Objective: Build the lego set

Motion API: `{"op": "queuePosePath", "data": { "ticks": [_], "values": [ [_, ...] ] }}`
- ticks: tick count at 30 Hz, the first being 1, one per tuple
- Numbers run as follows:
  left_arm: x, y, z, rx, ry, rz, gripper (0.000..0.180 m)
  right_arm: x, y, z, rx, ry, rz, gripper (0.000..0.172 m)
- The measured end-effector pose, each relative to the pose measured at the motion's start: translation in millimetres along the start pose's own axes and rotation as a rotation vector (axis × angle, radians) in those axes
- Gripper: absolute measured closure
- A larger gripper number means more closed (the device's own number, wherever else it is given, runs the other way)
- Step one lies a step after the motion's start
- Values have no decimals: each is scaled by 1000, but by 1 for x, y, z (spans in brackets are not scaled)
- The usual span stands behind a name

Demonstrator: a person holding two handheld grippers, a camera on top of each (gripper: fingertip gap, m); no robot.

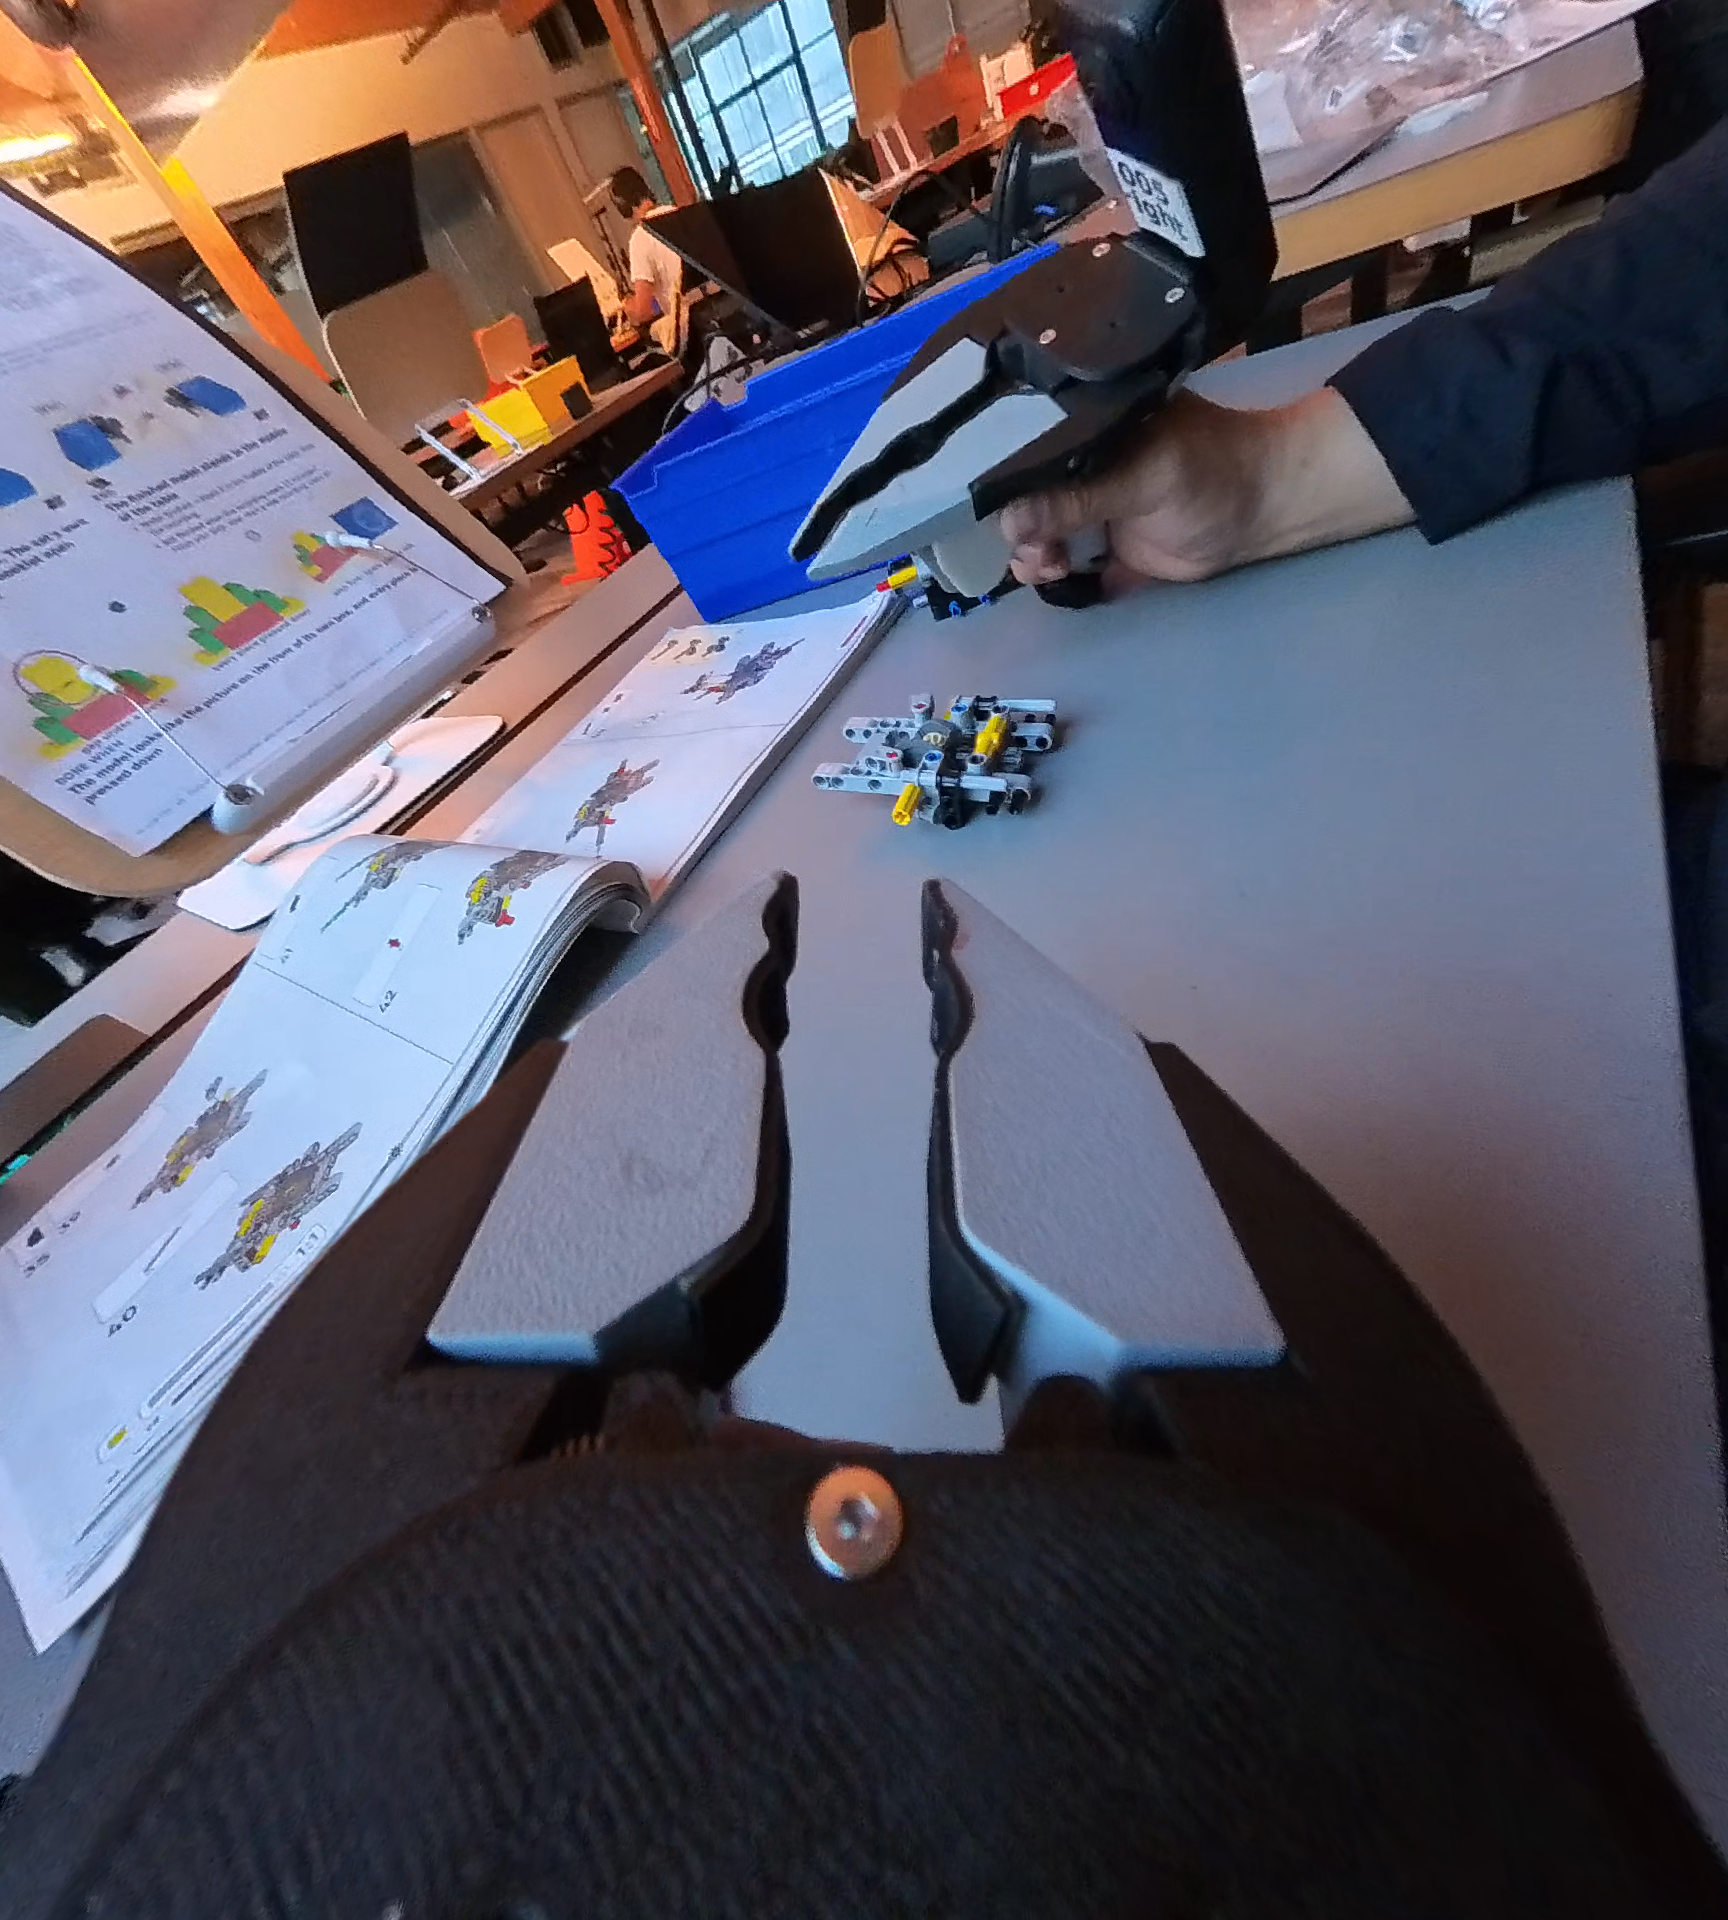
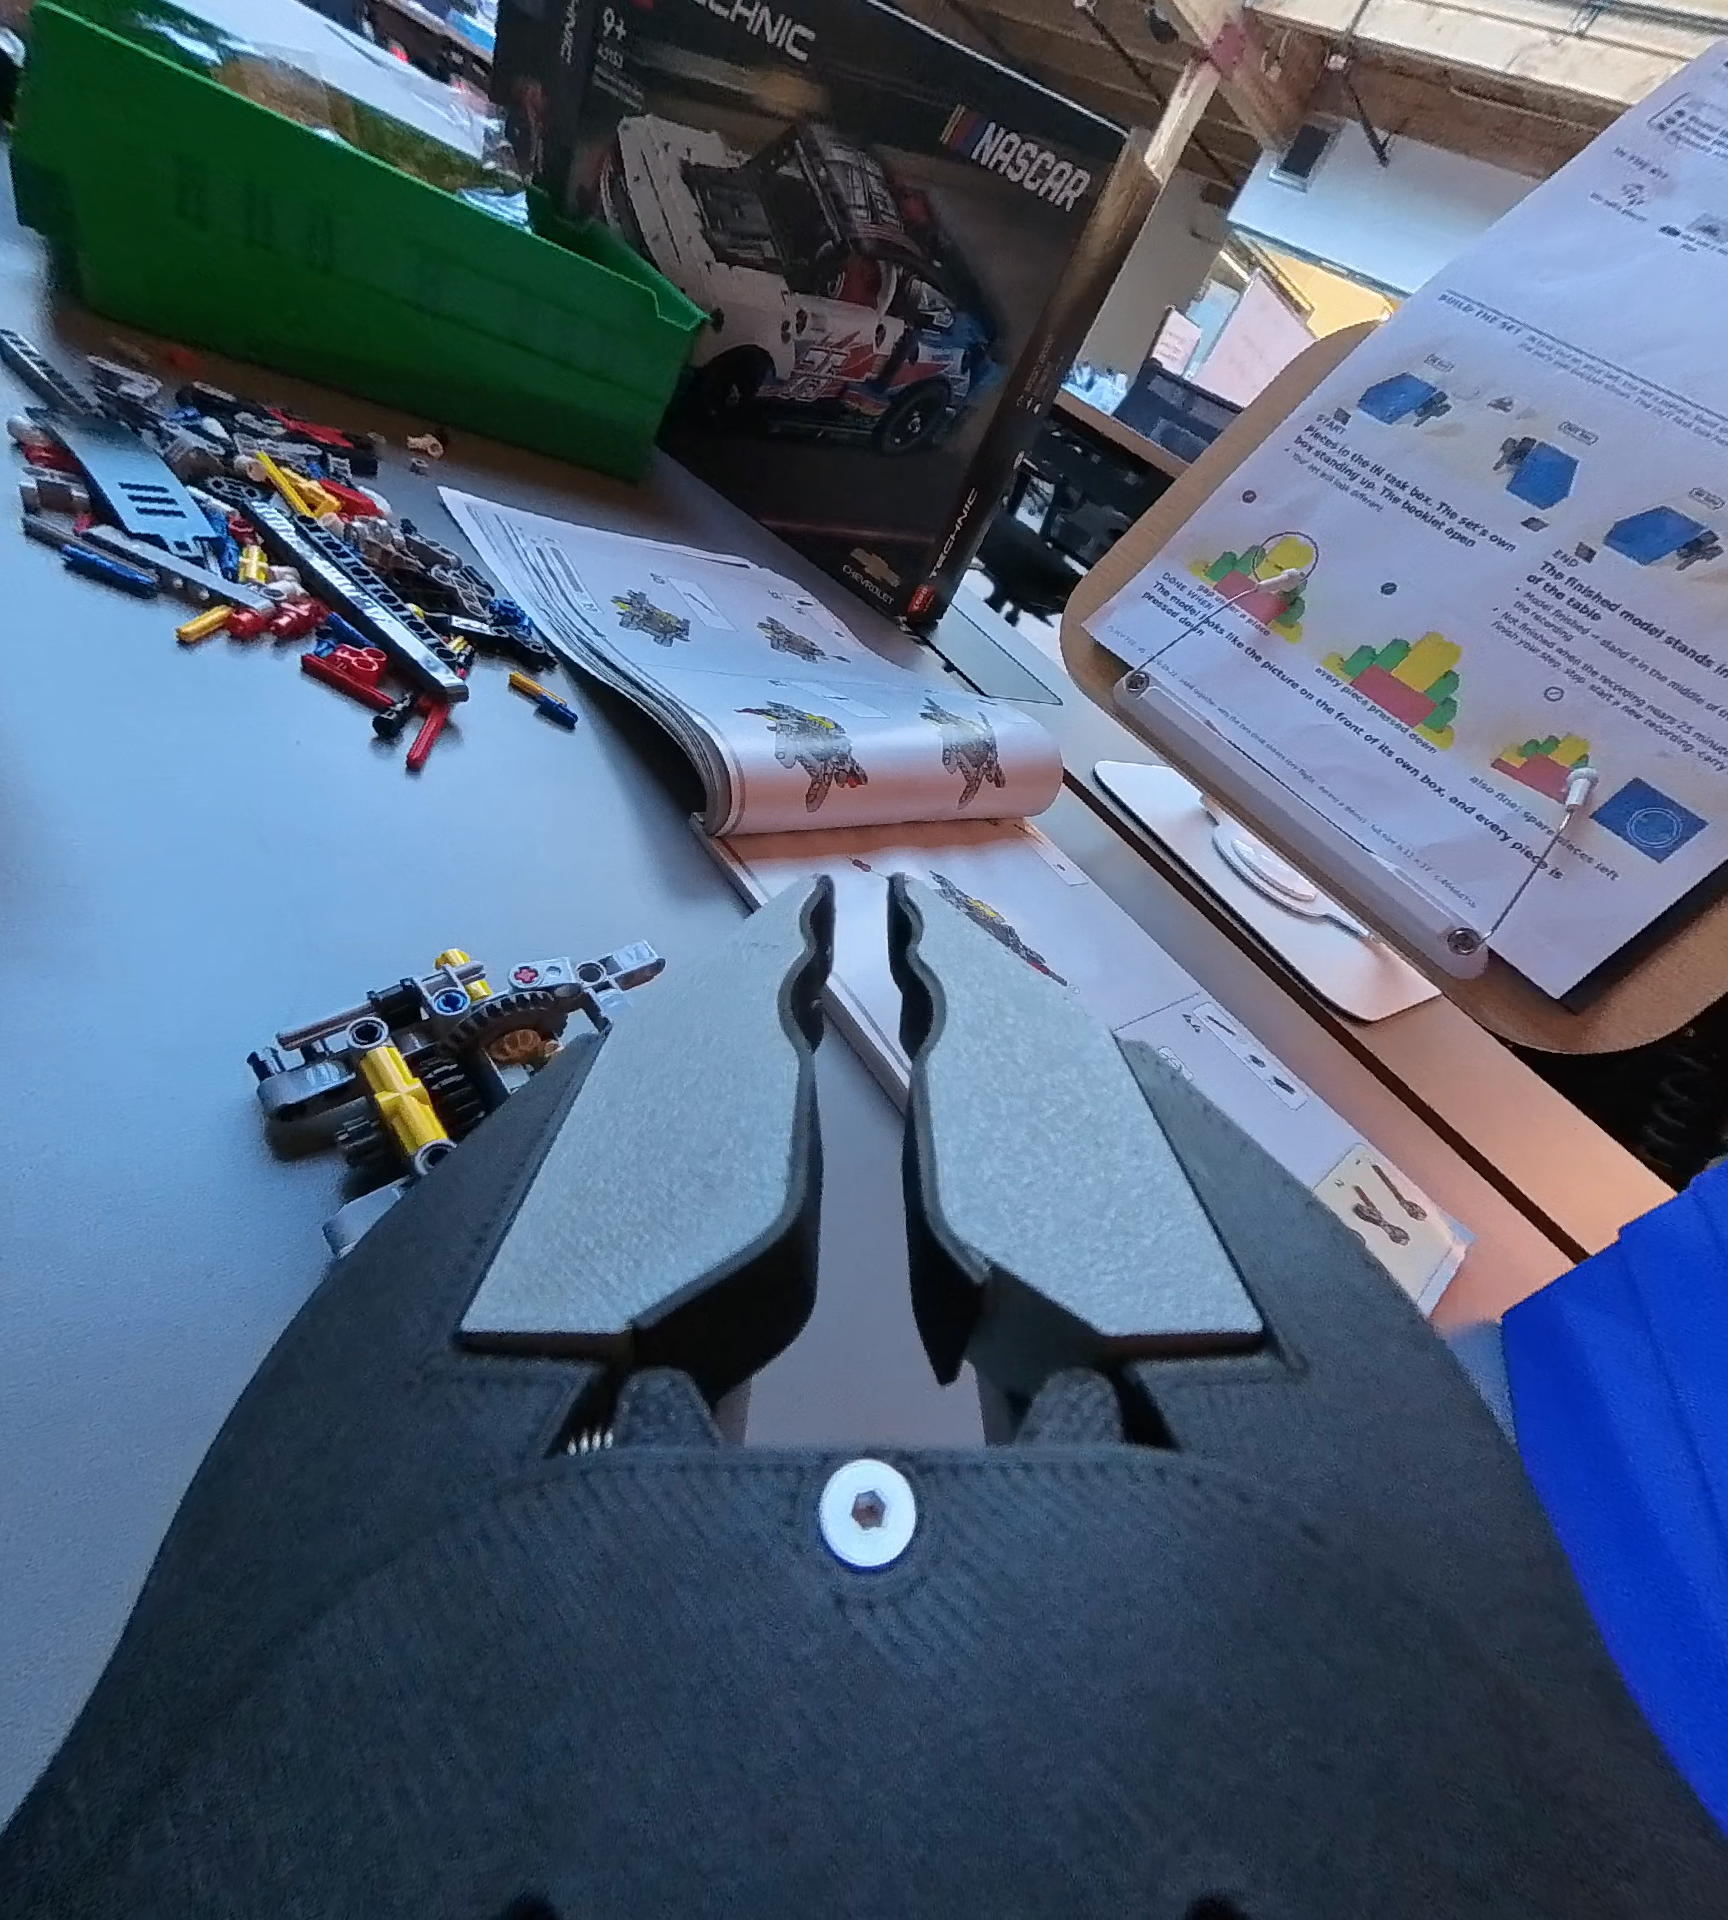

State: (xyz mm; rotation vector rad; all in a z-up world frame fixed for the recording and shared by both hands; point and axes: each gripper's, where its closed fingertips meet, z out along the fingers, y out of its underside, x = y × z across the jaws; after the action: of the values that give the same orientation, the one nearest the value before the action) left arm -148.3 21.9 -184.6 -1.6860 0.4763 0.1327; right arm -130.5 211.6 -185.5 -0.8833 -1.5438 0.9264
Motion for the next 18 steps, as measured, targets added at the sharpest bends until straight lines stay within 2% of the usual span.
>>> {"op": "queuePosePath", "data": {
  "ticks": [18],
  "values": [
    [-16, 4, -5, 17, -32, -88, 160, -7, -5, 1, 49, -67, -3, 172]
  ]
}}
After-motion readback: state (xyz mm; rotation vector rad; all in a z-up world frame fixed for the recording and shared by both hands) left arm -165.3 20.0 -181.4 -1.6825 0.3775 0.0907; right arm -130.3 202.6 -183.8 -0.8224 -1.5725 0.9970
